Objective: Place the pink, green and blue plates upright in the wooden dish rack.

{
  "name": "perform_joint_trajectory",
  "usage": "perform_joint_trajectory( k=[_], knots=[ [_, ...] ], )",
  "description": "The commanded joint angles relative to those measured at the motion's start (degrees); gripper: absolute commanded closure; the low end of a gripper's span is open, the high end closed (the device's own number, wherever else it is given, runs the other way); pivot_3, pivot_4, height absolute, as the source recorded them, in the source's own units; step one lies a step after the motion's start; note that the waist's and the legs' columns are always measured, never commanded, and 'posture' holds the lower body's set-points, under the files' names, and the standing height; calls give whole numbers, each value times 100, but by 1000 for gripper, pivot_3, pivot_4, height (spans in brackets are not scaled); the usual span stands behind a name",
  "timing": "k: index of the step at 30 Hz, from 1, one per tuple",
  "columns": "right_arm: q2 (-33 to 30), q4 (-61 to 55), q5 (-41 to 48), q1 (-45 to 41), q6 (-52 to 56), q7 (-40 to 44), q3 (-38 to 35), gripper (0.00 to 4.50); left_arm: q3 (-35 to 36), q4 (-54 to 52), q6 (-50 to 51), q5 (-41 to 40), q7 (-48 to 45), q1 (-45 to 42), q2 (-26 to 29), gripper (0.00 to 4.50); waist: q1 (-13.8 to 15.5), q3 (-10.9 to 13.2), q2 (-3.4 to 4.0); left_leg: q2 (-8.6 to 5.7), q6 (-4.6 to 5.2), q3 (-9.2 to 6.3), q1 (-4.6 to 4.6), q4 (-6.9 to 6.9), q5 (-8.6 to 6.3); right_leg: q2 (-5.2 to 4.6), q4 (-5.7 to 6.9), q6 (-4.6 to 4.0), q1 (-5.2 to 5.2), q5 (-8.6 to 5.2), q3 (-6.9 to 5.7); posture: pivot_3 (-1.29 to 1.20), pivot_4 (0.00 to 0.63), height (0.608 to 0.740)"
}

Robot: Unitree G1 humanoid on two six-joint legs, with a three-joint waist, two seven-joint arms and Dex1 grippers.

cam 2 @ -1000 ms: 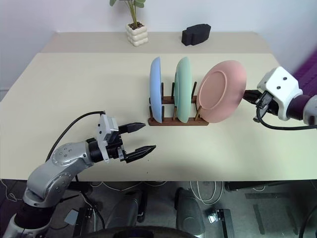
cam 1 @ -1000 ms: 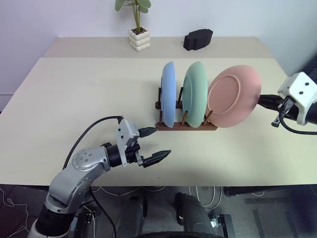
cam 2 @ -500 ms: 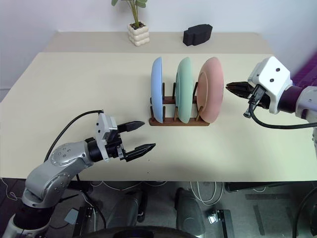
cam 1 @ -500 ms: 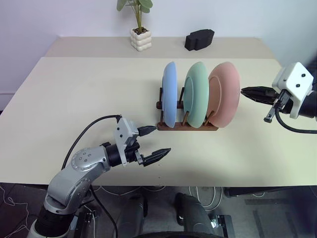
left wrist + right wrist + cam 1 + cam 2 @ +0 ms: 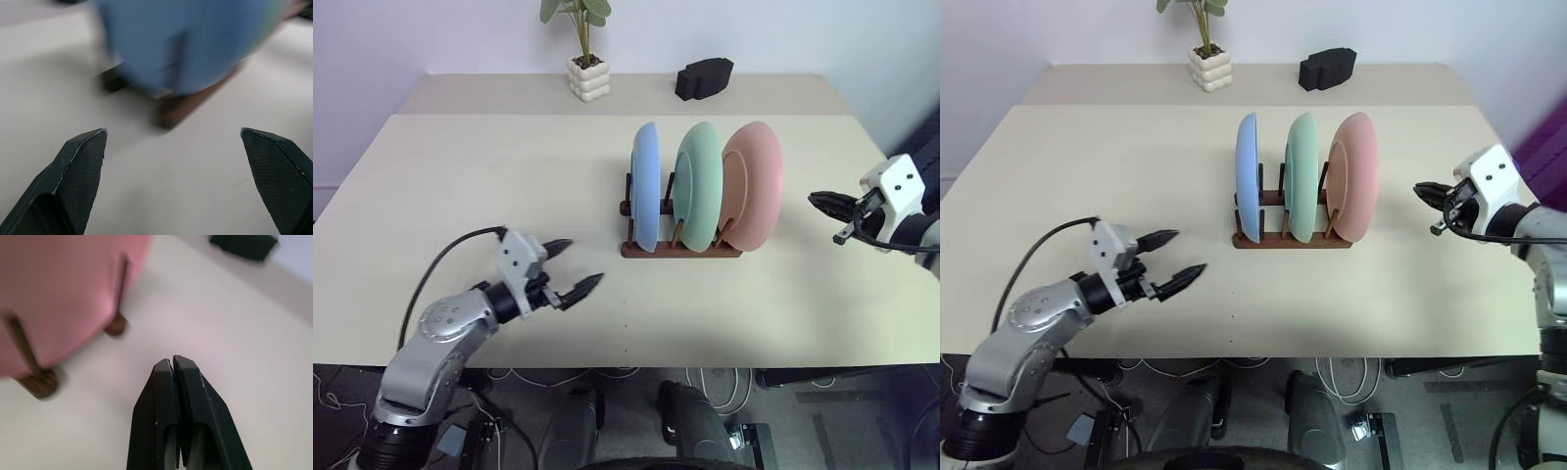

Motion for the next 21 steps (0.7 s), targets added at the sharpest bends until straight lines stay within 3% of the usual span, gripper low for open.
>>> perform_joint_trajectory(
  k=[1,7,21],
  knots=[
    [156,287,29,-64,-360,7,-91,4463,318,264,-441,172,63,77,-37,0,1,0,1,0,0,0,0,1,0,0,2,0,0,0,0,0,150,738],
    [563,852,12,56,-756,-121,-152,4463,448,905,-863,367,-5,211,-56,0,5,-1,1,0,0,1,5,0,0,0,4,1,2,1,1,0,150,738],
    [883,620,221,583,-775,-312,-270,4463,505,473,-313,150,181,191,-72,0,0,-3,2,1,-1,2,12,2,1,-1,17,12,2,7,6,0,150,738]
  ],
)
